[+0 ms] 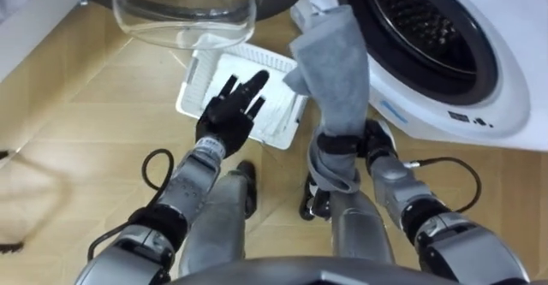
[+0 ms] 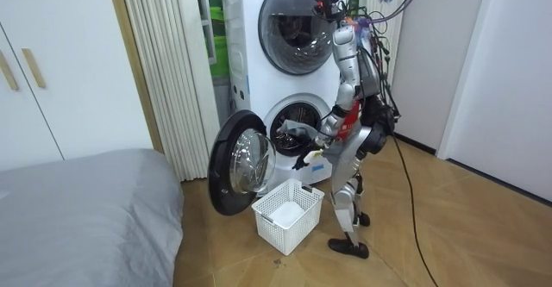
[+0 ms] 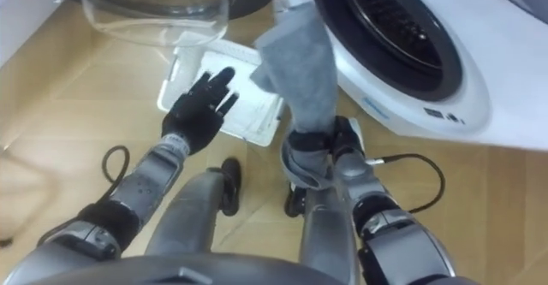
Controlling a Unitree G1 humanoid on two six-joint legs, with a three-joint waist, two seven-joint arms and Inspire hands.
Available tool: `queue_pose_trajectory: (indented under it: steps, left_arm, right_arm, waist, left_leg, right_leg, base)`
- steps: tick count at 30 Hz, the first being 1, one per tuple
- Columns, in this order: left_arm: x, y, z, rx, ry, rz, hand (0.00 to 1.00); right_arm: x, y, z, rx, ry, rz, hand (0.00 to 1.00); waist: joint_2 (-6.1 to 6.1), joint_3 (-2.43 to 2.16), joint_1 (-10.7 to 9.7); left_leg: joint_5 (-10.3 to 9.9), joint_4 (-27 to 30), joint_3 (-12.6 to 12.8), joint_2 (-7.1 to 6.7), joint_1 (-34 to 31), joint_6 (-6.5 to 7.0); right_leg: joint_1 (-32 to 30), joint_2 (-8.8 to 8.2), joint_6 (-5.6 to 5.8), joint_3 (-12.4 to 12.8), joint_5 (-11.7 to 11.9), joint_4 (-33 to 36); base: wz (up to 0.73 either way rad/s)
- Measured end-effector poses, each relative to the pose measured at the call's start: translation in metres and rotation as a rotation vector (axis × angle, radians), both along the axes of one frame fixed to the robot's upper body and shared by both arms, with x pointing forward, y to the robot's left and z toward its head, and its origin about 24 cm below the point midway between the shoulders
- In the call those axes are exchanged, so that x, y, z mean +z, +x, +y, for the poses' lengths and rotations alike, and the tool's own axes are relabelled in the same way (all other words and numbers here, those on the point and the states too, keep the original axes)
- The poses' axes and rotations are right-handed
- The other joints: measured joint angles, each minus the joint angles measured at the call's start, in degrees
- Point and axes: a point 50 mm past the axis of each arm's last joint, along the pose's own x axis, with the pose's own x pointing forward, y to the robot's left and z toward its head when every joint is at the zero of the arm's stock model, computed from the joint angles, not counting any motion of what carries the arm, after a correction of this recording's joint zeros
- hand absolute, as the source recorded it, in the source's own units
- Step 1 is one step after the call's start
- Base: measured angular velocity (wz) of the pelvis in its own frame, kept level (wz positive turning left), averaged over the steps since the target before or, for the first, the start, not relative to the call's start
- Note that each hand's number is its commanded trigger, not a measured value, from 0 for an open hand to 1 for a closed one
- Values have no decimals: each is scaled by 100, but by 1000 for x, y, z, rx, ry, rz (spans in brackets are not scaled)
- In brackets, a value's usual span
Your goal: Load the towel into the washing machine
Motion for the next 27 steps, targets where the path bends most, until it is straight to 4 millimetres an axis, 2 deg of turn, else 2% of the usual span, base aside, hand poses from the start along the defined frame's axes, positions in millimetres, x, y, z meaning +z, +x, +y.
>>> queue_pose_trajectory:
  steps: [1, 3, 5, 7, 10, 14, 21, 27]
  left_arm:
    - [-1, -1, 1, 4, 9, 20, 0]
    - [-3, -3, 3, -4, 43, 43, 0]
    - [-4, -2, 3, -35, 98, 59, 0]
    - [-4, -1, 3, -49, 123, 72, 0]
    - [-5, -2, 5, -73, 170, 95, 0]
    - [-5, 0, 8, -89, 195, 104, 0]
    - [-5, 3, 7, -90, 184, 118, 0]
    - [-5, 3, 9, -84, 171, 129, 0]
  right_arm:
    - [1, 3, -2, -16, 17, 12, 100]
    - [1, 4, -8, -48, 48, 35, 100]
    - [3, 6, -11, -77, 104, 50, 100]
    - [1, 4, -14, -110, 153, 65, 100]
    - [-2, 1, -16, -157, 239, 109, 100]
    - [-5, -5, -19, -203, 347, 152, 100]
    - [-3, -4, -21, -315, 528, 128, 100]
    - [0, 0, -24, -406, 664, 104, 100]
  waist:
    - [-15, 10, 8]
    - [-47, 38, 21]
    - [-123, 137, 105]
    - [-139, 180, 142]
    - [-131, 217, 154]
    - [-129, 218, 290]
    - [-128, 218, 307]
    - [-129, 217, 287]
  left_leg:
    - [37, -41, -38, -67, 1, -2]
    - [90, -116, -47, -79, 10, 24]
    - [112, -137, -66, -106, -8, 34]
    - [116, -97, -134, -133, -60, 35]
    - [119, -47, -158, -153, -165, 41]
    - [123, 44, -185, -172, -341, 46]
    - [132, 162, -200, -239, -417, 52]
    - [145, 253, -194, -275, -452, 75]
  right_leg:
    - [2, -46, 0, -44, 0, 8]
    - [4, -101, 2, -54, 0, -6]
    - [6, -121, 5, -64, 0, -19]
    - [5, -127, 10, -101, -3, -19]
    - [-47, -142, 22, -138, -10, 8]
    - [-219, -160, 20, -144, -10, 106]
    - [-277, -173, 25, -143, -15, 223]
    - [-330, -270, 40, -138, -64, 395]
  base:
    - [24]
    - [17]
    - [6]
    - [14]
    - [9]
    - [0]
    - [2]
    - [6]
